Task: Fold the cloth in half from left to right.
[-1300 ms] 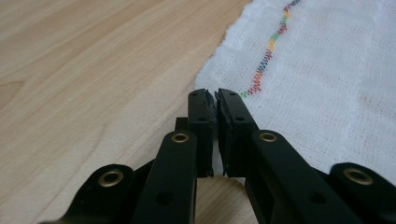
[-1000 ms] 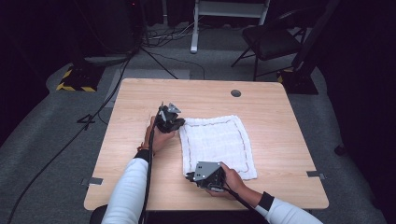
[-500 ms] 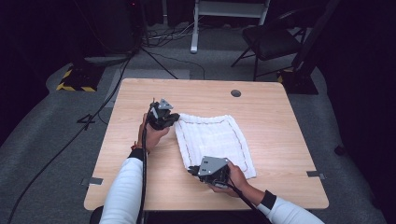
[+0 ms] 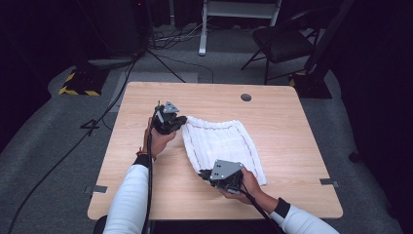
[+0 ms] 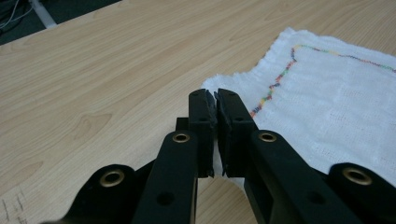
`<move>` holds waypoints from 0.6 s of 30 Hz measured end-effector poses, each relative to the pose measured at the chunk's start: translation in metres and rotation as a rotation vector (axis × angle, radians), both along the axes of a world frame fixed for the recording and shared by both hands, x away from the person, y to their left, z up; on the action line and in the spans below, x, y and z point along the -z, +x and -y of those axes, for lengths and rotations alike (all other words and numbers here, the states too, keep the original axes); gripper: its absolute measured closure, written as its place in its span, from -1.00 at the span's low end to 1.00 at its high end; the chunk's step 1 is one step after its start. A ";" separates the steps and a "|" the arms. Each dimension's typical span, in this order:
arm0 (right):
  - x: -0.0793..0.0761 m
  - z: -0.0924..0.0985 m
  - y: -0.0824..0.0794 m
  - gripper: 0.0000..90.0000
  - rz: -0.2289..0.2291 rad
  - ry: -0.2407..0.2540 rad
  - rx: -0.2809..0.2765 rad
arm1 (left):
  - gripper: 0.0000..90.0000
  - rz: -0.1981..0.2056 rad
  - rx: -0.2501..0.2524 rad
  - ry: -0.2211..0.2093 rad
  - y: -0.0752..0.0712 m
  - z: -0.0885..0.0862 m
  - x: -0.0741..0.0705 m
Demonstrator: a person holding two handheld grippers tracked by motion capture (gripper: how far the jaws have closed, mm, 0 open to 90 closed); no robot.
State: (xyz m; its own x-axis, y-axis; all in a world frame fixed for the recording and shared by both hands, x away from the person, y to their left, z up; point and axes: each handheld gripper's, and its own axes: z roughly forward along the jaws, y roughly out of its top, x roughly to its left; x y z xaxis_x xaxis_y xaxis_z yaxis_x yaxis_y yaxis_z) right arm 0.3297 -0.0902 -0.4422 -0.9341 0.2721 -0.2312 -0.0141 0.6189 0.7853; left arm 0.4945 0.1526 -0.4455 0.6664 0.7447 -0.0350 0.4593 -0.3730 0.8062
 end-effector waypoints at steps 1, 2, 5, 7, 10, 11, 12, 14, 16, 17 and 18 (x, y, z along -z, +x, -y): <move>-0.001 0.001 0.000 0.92 0.003 0.000 0.002 | 0.89 0.001 -0.002 -0.003 0.000 0.001 -0.001; -0.001 0.002 0.000 0.92 0.000 0.003 0.004 | 0.89 0.005 -0.001 -0.004 0.000 0.002 -0.001; -0.003 0.005 0.001 0.92 -0.002 0.007 0.013 | 0.89 0.010 0.000 -0.005 0.000 0.006 -0.002; -0.004 0.009 0.001 0.92 -0.008 0.013 0.019 | 0.89 0.010 -0.001 -0.003 0.000 0.010 -0.002; -0.004 0.015 0.001 0.92 -0.023 0.017 0.034 | 0.89 0.016 0.008 0.002 0.002 0.016 -0.002; -0.004 0.017 0.001 0.92 -0.020 0.016 0.036 | 0.89 0.007 0.006 -0.011 0.002 0.019 -0.002; -0.004 0.019 0.001 0.92 -0.024 0.019 0.042 | 0.89 0.007 0.009 -0.009 0.003 0.024 -0.002; -0.005 0.025 0.000 0.92 -0.027 0.025 0.055 | 0.89 0.009 0.015 -0.008 0.005 0.030 -0.001; -0.007 0.030 0.000 0.92 -0.027 0.030 0.065 | 0.89 0.008 0.018 -0.016 0.008 0.039 -0.001; -0.007 0.033 -0.001 0.92 -0.028 0.030 0.069 | 0.89 0.014 0.021 -0.008 0.009 0.043 -0.002; -0.008 0.037 -0.001 0.92 -0.026 0.033 0.076 | 0.89 0.008 0.023 -0.015 0.011 0.048 -0.001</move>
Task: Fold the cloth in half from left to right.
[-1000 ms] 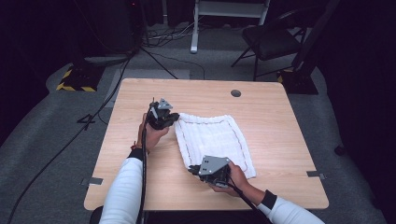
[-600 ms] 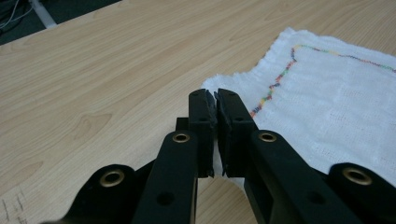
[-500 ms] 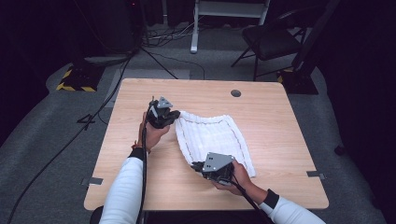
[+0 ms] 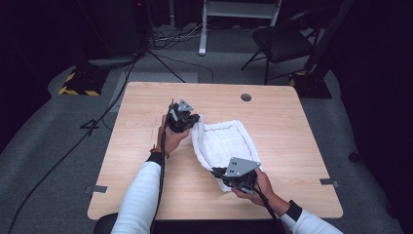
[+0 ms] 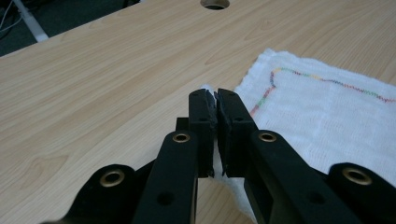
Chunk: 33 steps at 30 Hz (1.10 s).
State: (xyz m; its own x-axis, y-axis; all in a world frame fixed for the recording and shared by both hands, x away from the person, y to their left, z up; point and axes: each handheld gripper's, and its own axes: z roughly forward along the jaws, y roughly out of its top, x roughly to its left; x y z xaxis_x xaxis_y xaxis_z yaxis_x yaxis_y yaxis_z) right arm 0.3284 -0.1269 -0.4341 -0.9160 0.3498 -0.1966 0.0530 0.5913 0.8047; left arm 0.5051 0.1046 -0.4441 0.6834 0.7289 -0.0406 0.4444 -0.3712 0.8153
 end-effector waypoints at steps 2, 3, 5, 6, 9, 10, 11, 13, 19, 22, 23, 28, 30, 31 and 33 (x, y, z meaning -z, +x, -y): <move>-0.001 0.007 0.000 0.92 -0.003 0.003 0.011 | 0.89 0.007 0.008 0.022 0.003 0.010 0.000; -0.001 0.012 0.000 0.92 -0.004 0.004 0.021 | 0.89 0.006 0.010 0.030 0.004 0.016 -0.001; -0.002 0.021 0.000 0.92 -0.007 0.006 0.036 | 0.89 0.004 0.017 0.041 0.006 0.026 -0.001; -0.002 0.026 0.000 0.92 -0.007 0.007 0.048 | 0.89 0.005 0.019 0.050 0.008 0.031 -0.002; -0.004 0.043 0.001 0.92 -0.018 0.015 0.085 | 0.89 0.005 0.022 0.054 0.013 0.044 -0.003; -0.004 0.049 0.002 0.92 -0.018 0.017 0.099 | 0.89 0.003 0.027 0.058 0.014 0.049 -0.003; -0.004 0.055 0.003 0.92 -0.021 0.023 0.112 | 0.89 0.003 0.029 0.059 0.015 0.053 -0.002; -0.004 0.067 0.004 0.92 -0.031 0.026 0.142 | 0.89 0.001 0.035 0.064 0.017 0.062 -0.001; -0.001 0.095 0.005 0.92 -0.043 0.027 0.204 | 0.89 -0.001 0.061 0.092 0.025 0.089 0.003; 0.002 0.104 0.005 0.92 -0.052 0.017 0.225 | 0.89 -0.005 0.078 0.111 0.029 0.105 0.005; 0.003 0.108 0.005 0.92 -0.054 0.017 0.234 | 0.89 -0.009 0.079 0.112 0.029 0.110 0.006; 0.006 0.121 0.003 0.92 -0.062 0.010 0.267 | 0.88 -0.009 0.091 0.126 0.034 0.133 0.011; 0.008 0.127 0.003 0.91 -0.071 0.007 0.283 | 0.86 -0.008 0.081 0.130 0.035 0.142 0.013; 0.011 0.130 0.003 0.84 -0.088 0.002 0.293 | 0.76 -0.006 0.070 0.134 0.035 0.146 0.015; 0.015 0.133 0.005 0.66 -0.096 -0.010 0.318 | 0.46 -0.017 0.056 0.151 0.035 0.150 0.017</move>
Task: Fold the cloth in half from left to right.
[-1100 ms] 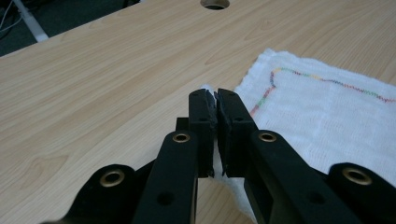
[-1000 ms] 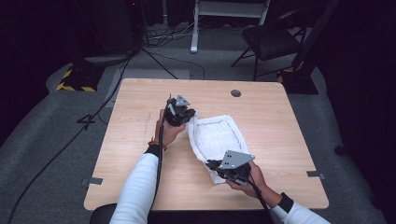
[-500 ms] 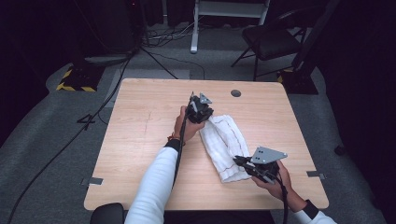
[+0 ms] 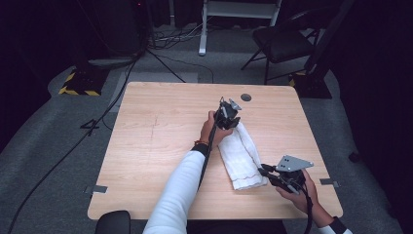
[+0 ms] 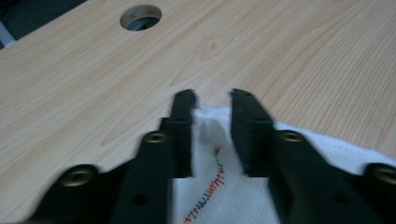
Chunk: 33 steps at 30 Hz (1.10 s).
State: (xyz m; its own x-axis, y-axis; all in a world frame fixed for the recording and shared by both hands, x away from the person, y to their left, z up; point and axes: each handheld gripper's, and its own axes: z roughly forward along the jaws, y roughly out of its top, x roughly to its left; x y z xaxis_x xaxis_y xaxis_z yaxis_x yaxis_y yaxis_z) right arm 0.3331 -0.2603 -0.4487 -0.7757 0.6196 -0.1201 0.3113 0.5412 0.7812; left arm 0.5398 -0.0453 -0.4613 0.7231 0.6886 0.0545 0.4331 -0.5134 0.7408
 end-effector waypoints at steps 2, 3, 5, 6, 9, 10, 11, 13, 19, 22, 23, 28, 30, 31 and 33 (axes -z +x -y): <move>0.004 0.003 0.001 0.39 -0.010 -0.010 0.026 | 0.10 -0.007 -0.013 0.013 -0.003 0.001 0.001; 0.004 0.004 0.002 0.34 -0.013 -0.015 0.032 | 0.01 -0.011 -0.011 0.003 -0.006 0.000 0.000; 0.004 0.008 0.004 0.29 -0.014 -0.017 0.048 | -0.24 -0.032 0.017 -0.014 -0.015 -0.006 -0.005; 0.003 0.010 0.005 0.25 -0.009 -0.017 0.059 | -0.34 -0.040 0.033 -0.014 -0.018 -0.007 -0.007; 0.003 0.016 0.010 0.15 -0.024 -0.007 0.057 | -0.46 -0.046 0.076 0.013 -0.038 -0.015 -0.013; 0.005 0.017 0.012 0.12 -0.032 -0.014 0.060 | -0.48 -0.044 0.101 0.000 -0.046 -0.018 -0.014; 0.007 0.018 0.014 0.09 -0.042 -0.028 0.062 | -0.50 -0.035 0.126 -0.005 -0.057 -0.023 -0.015; 0.011 0.018 0.017 0.07 -0.061 -0.042 0.061 | -0.52 -0.046 0.157 0.004 -0.071 -0.028 -0.015; 0.019 0.021 0.026 0.01 -0.082 -0.080 0.063 | -0.57 -0.089 0.259 0.013 -0.116 -0.035 0.000; 0.024 0.025 0.031 -0.03 -0.104 -0.095 0.071 | -0.59 -0.107 0.326 0.050 -0.136 -0.028 0.009; 0.026 0.027 0.032 -0.05 -0.113 -0.099 0.065 | -0.59 -0.112 0.337 0.056 -0.142 -0.026 0.012; 0.034 0.030 0.035 -0.10 -0.147 -0.124 0.049 | -0.60 -0.101 0.382 0.128 -0.164 -0.018 0.027; 0.034 0.028 0.034 -0.10 -0.157 -0.118 0.043 | -0.59 -0.104 0.377 0.122 -0.164 -0.019 0.027; 0.034 0.027 0.033 -0.09 -0.155 -0.124 0.042 | -0.59 -0.105 0.378 0.124 -0.164 -0.021 0.028; 0.035 0.024 0.031 -0.09 -0.155 -0.137 0.029 | -0.59 -0.117 0.373 0.117 -0.163 -0.026 0.029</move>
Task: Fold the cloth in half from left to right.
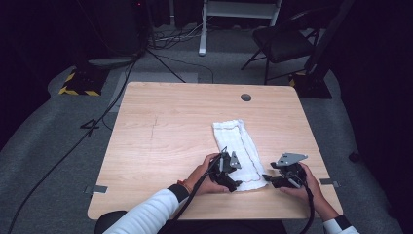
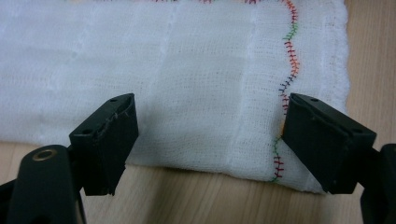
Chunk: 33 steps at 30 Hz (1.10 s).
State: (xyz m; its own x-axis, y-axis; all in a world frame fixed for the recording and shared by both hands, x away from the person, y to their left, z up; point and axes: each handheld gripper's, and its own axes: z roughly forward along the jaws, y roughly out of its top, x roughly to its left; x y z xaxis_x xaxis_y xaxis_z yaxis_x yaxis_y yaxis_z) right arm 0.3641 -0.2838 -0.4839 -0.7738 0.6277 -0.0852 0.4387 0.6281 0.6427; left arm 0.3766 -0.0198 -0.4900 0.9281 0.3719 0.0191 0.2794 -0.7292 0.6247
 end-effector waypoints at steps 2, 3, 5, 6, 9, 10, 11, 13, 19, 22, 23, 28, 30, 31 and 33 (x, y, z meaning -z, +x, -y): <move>0.001 -0.002 -0.001 -0.10 -0.009 0.014 -0.005 | -0.59 -0.004 -0.005 -0.001 -0.001 -0.006 0.000; 0.002 -0.003 -0.002 -0.10 -0.016 0.021 -0.009 | -0.59 -0.003 -0.012 0.001 -0.003 -0.008 0.000; 0.002 -0.007 -0.005 -0.10 -0.020 0.027 -0.027 | -0.59 -0.002 -0.009 0.016 -0.007 -0.014 -0.001; 0.002 -0.012 -0.008 -0.10 -0.015 0.020 -0.039 | -0.59 0.001 -0.008 0.019 -0.009 -0.017 -0.001; 0.001 -0.022 -0.015 -0.11 -0.008 0.010 -0.072 | -0.59 -0.008 -0.019 0.016 -0.015 -0.029 -0.001; 0.002 -0.026 -0.017 -0.12 -0.008 0.009 -0.081 | -0.59 -0.008 -0.020 0.015 -0.017 -0.034 -0.001; 0.002 -0.029 -0.019 -0.12 -0.010 0.011 -0.089 | -0.59 -0.007 -0.022 0.011 -0.019 -0.038 0.000; 0.002 -0.036 -0.022 -0.12 -0.002 0.010 -0.099 | -0.59 -0.003 -0.031 -0.010 -0.022 -0.046 0.002; 0.001 -0.047 -0.027 -0.16 0.013 0.019 -0.134 | -0.59 0.008 -0.055 -0.020 -0.030 -0.060 0.001; -0.004 -0.044 -0.027 -0.17 0.029 0.050 -0.141 | -0.58 0.027 -0.053 -0.046 -0.035 -0.067 -0.006; -0.006 -0.042 -0.027 -0.17 0.031 0.056 -0.135 | -0.58 0.026 -0.046 -0.062 -0.036 -0.069 -0.009; -0.013 -0.029 -0.016 -0.17 0.048 0.101 -0.078 | -0.59 0.065 -0.066 -0.125 -0.038 -0.083 -0.026; -0.016 -0.026 -0.011 -0.15 0.066 0.103 -0.059 | -0.59 0.077 -0.086 -0.131 -0.032 -0.087 -0.029; -0.018 -0.025 -0.007 -0.14 0.070 0.106 -0.048 | -0.59 0.076 -0.102 -0.139 -0.027 -0.089 -0.030; -0.023 -0.023 0.000 -0.12 0.086 0.107 -0.021 | -0.58 0.064 -0.126 -0.144 -0.018 -0.094 -0.028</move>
State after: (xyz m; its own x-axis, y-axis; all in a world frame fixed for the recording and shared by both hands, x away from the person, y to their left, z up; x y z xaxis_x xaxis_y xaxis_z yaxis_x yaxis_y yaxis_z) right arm 0.3638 -0.2605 -0.4610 -0.7796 0.6204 -0.0853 0.3664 0.5623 0.7413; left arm 0.3589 0.0738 -0.4616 0.8726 0.4883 0.0152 0.3190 -0.5930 0.7393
